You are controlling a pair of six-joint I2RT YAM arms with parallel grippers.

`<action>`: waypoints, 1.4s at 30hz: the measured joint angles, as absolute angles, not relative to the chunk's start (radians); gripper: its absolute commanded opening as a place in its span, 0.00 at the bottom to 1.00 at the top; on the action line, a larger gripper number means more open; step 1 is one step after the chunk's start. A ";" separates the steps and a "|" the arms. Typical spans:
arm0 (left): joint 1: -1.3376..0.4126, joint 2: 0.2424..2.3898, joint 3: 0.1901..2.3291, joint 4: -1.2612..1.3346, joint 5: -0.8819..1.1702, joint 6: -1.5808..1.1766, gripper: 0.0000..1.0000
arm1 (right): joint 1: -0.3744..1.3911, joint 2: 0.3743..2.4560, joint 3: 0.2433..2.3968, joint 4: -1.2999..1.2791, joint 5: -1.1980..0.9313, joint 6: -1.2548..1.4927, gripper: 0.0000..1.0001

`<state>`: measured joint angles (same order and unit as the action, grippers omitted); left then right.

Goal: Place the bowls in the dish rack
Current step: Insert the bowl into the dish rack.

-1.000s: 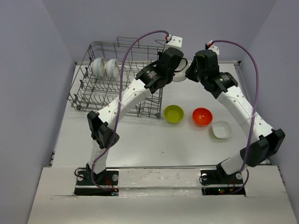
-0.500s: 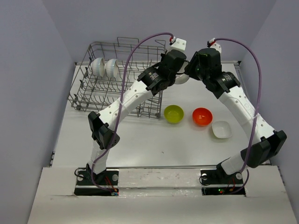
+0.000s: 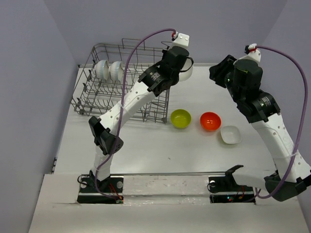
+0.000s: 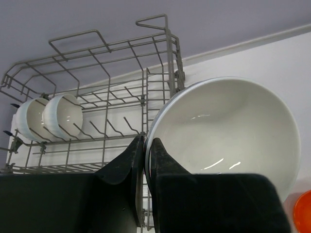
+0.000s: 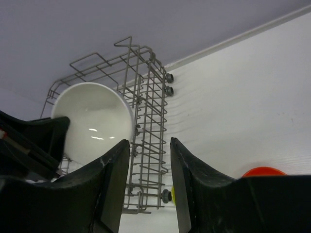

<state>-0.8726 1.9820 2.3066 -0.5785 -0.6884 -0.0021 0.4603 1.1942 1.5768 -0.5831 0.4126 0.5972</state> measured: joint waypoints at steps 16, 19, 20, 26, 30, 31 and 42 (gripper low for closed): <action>-0.413 1.895 2.310 -0.353 -0.770 0.146 0.00 | 0.460 1.172 1.376 -0.583 0.463 0.546 0.45; -0.393 1.927 2.322 -0.247 -0.812 0.209 0.00 | 0.460 1.174 1.320 -0.570 0.463 0.538 0.44; -0.391 1.942 2.326 -0.199 -0.829 0.242 0.00 | 0.460 1.179 1.308 -0.569 0.463 0.537 0.44; -0.389 2.099 2.331 0.067 -0.931 0.415 0.00 | 0.460 1.201 1.234 -0.542 0.457 0.525 0.44; -0.384 2.219 2.367 0.139 -0.966 0.495 0.00 | 0.460 1.207 1.195 -0.515 0.456 0.516 0.44; -0.384 2.249 2.378 0.149 -0.968 0.509 0.00 | 0.460 1.208 1.191 -0.513 0.456 0.516 0.44; -0.373 2.388 2.385 0.274 -1.005 0.685 0.00 | 0.460 1.219 1.110 -0.452 0.438 0.516 0.44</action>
